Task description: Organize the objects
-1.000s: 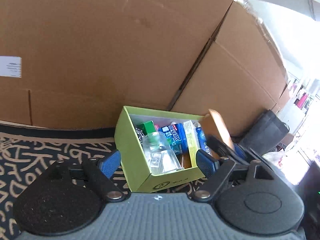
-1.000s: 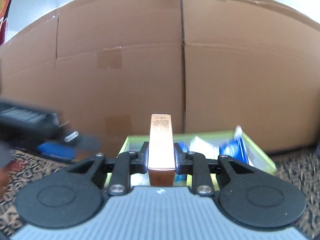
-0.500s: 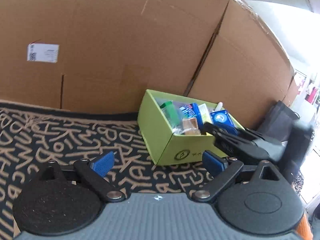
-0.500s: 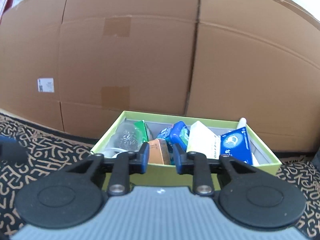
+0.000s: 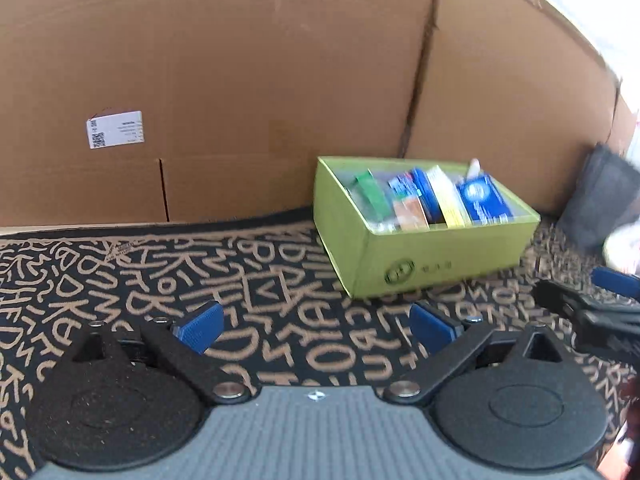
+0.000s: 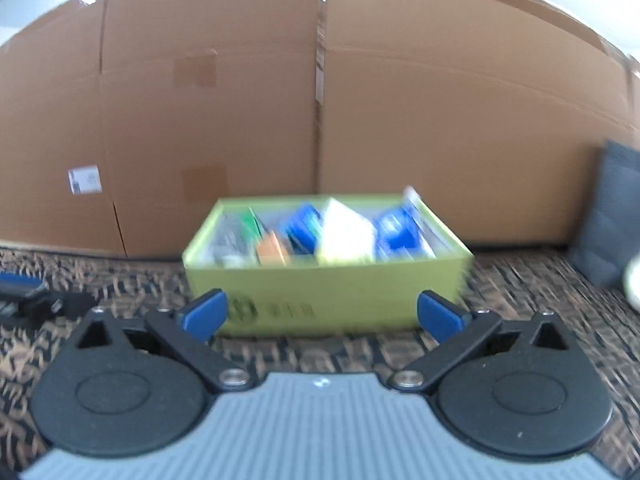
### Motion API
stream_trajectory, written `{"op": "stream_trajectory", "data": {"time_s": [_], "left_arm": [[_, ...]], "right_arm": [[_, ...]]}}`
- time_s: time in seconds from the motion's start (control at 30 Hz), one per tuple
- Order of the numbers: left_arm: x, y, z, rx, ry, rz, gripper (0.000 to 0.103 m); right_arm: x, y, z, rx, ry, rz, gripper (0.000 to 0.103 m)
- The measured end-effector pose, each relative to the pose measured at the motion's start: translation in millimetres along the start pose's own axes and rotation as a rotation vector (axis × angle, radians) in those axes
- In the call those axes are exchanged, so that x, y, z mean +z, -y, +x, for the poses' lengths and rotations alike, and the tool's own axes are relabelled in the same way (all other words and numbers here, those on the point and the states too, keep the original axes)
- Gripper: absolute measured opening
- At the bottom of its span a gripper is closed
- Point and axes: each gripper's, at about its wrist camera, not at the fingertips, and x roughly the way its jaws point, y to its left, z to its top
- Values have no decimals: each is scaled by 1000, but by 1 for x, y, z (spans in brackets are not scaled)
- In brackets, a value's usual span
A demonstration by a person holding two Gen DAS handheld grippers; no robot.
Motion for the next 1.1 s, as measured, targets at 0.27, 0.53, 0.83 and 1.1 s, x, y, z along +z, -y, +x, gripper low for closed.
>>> {"op": "stream_trajectory", "data": {"time_s": [0.27, 0.53, 0.83, 1.1], "left_arm": [[-20, 40, 2, 56, -89, 70, 102], [-26, 60, 2, 76, -123, 81, 102], [-26, 65, 8, 103, -133, 70, 102], [-25, 63, 10, 84, -113, 49, 102]], "right_arm": [[-30, 17, -24, -75, -93, 28, 103], [-35, 19, -32, -51, -93, 31, 103], [-35, 15, -26, -43, -113, 20, 103], [-35, 11, -21, -43, -125, 23, 103]]}}
